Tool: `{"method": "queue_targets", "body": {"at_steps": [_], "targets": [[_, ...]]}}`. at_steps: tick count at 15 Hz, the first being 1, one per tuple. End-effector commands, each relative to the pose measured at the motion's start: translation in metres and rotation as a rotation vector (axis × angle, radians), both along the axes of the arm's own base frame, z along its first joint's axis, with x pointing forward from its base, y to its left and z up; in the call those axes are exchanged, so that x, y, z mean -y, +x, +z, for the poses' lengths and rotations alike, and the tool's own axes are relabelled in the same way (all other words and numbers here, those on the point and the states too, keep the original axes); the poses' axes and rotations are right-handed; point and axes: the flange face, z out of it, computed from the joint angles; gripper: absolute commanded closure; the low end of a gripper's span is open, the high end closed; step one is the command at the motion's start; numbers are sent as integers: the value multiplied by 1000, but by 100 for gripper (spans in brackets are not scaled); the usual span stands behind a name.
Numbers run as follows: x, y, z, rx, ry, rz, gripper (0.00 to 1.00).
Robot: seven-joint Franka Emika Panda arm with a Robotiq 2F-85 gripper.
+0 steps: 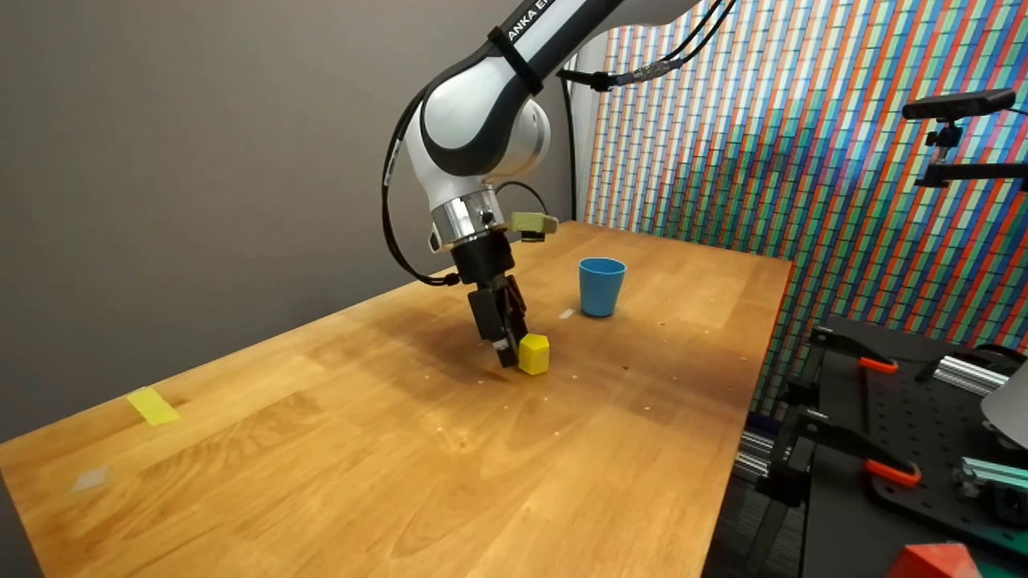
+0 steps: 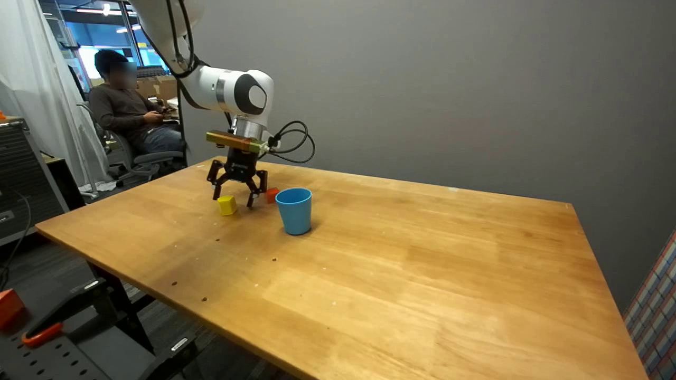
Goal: Put the yellow block in the cup
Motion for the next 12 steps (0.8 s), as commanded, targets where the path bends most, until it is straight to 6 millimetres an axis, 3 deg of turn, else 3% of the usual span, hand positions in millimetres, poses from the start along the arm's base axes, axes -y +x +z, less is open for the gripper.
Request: {"method": "queue_targets", "body": {"at_steps": [1, 4, 9, 10, 11, 12], "targets": [[1, -4, 0, -6, -14, -65, 0], [5, -9, 0, -8, -43, -117, 7], [10, -20, -5, -19, -95, -209, 0], [10, -22, -7, -21, -104, -215, 25], [11, -24, -8, -26, -110, -224, 25], [12, -26, -8, -26, -120, -230, 32]]}}
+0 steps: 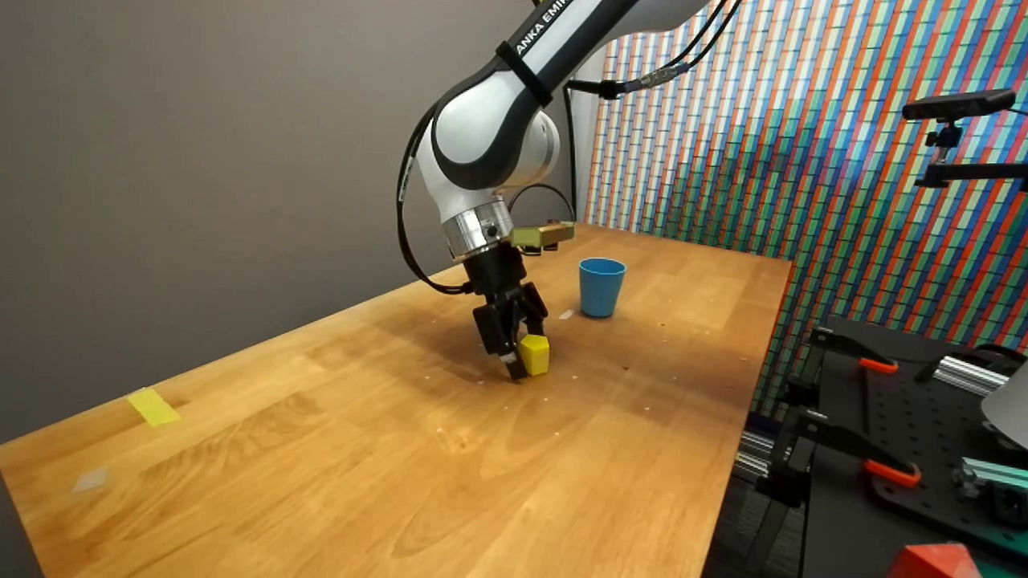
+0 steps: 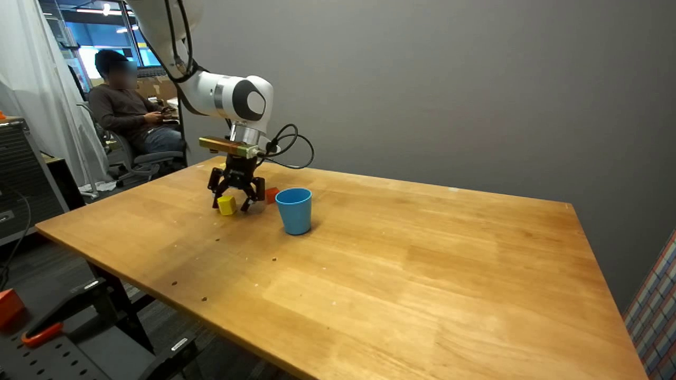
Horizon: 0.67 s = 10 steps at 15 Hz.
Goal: Put the yellow block in the cup
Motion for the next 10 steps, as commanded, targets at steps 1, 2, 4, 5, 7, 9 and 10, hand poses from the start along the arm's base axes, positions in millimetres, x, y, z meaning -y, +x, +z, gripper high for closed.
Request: {"method": "queue_targets", "body": {"at_steps": [1, 2, 4, 5, 7, 9, 10], "targets": [[7, -13, 7, 6, -17, -59, 40], [6, -13, 10, 11, -16, -68, 49], [7, -15, 19, 34, -30, -79, 65], [7, -16, 26, 48, -36, -82, 72], [12, -16, 46, 95, -49, -103, 79], [23, -17, 74, 188, -83, -156, 81], [29, -17, 88, 222, -93, -180, 81]]}}
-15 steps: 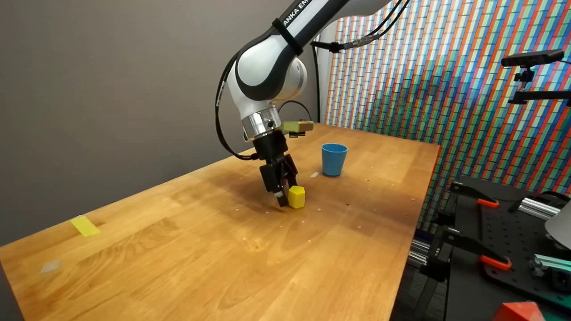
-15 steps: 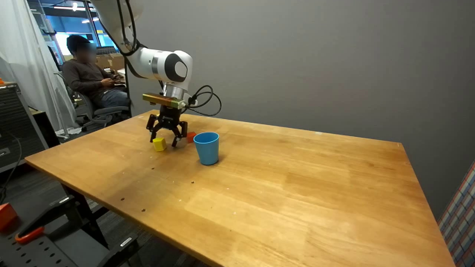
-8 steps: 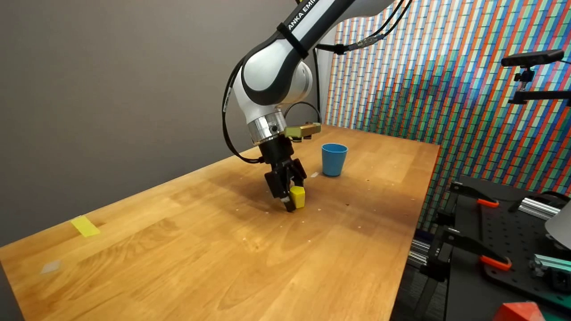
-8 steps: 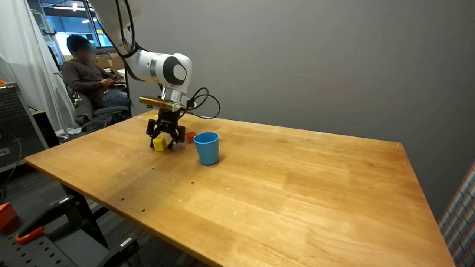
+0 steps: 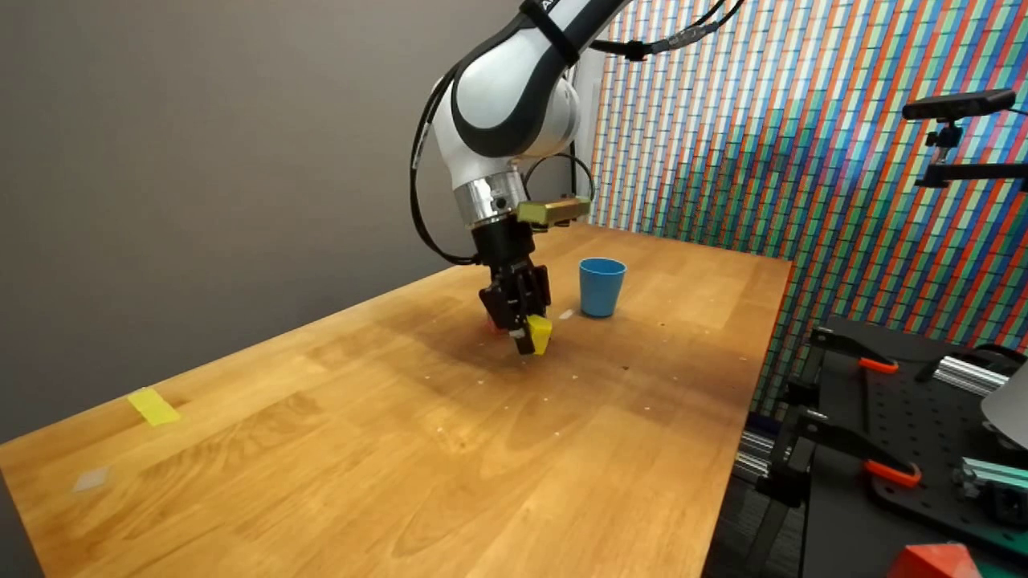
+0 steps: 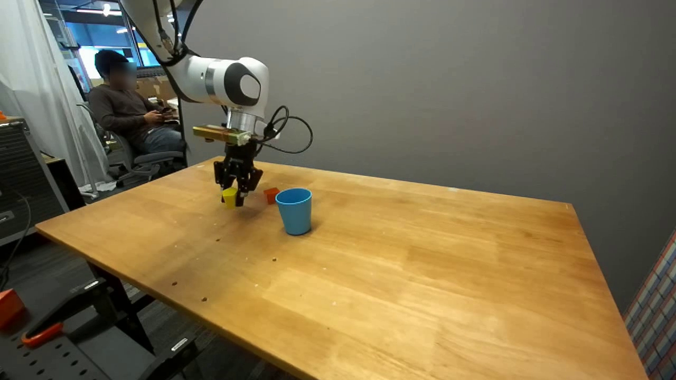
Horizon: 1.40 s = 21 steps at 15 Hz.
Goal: Put the yellow block in the cup
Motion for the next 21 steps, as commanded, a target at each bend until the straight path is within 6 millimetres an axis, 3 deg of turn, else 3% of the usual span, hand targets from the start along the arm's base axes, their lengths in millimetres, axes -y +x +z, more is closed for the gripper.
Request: {"method": "queue_targets", "body": {"at_steps": [1, 5, 8, 11, 14, 17, 21], "targets": [[27, -11, 64, 155, -60, -99, 81], [84, -11, 117, 254, -101, -280, 81], [132, -13, 137, 284, -149, -433, 81], [175, -21, 137, 249, -164, -551, 81], [206, -27, 123, 207, -173, -623, 81], [218, -31, 110, 178, -186, -652, 81], [217, -29, 96, 150, -191, -654, 81]]}}
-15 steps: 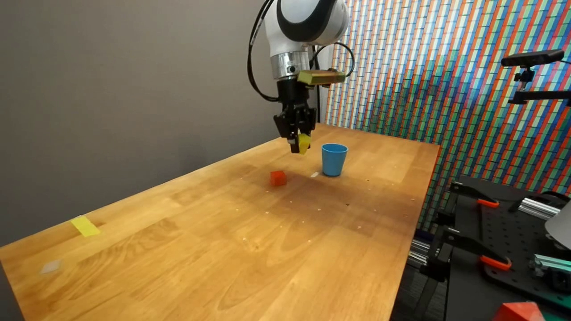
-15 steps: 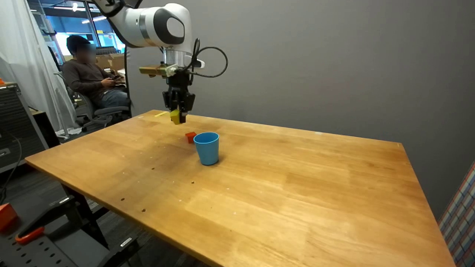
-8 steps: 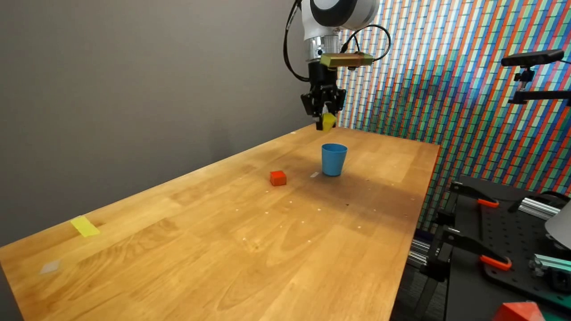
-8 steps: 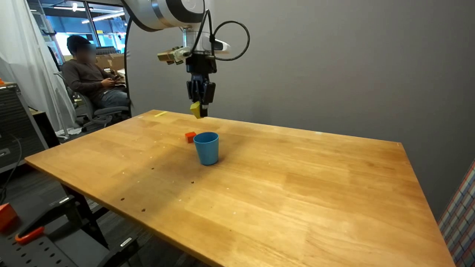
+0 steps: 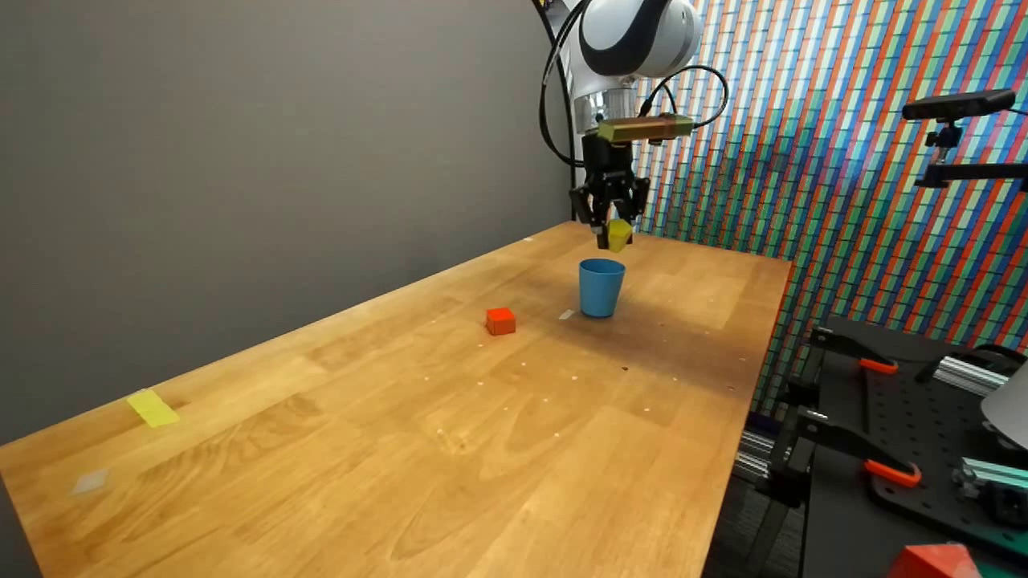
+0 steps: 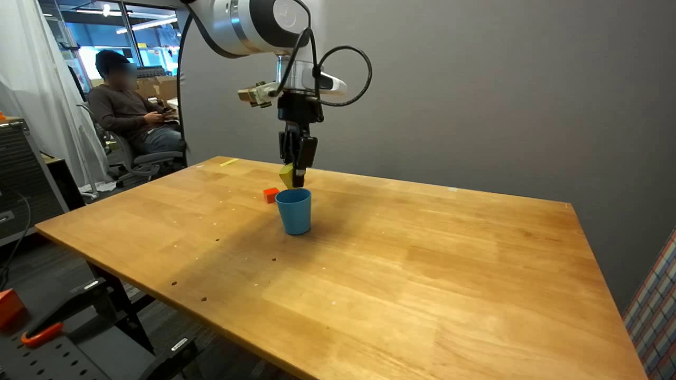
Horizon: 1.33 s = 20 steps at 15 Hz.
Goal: Put the yellow block in the cup
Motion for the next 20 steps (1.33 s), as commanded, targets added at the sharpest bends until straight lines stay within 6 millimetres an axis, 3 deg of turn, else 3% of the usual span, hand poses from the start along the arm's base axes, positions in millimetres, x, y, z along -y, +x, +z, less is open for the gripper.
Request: {"method": "queue_targets", "body": {"at_steps": [1, 10, 11, 12, 16, 20], "targets": [[-4, 3, -6, -4, 11, -26, 81], [-15, 13, -13, -7, -12, -9, 81], [-15, 15, -12, -3, -7, -9, 31], [-15, 16, -11, -1, -7, -6, 29], [-21, 11, 2, 8, 2, 38, 1], [-46, -6, 34, 27, -40, 217, 0]]}}
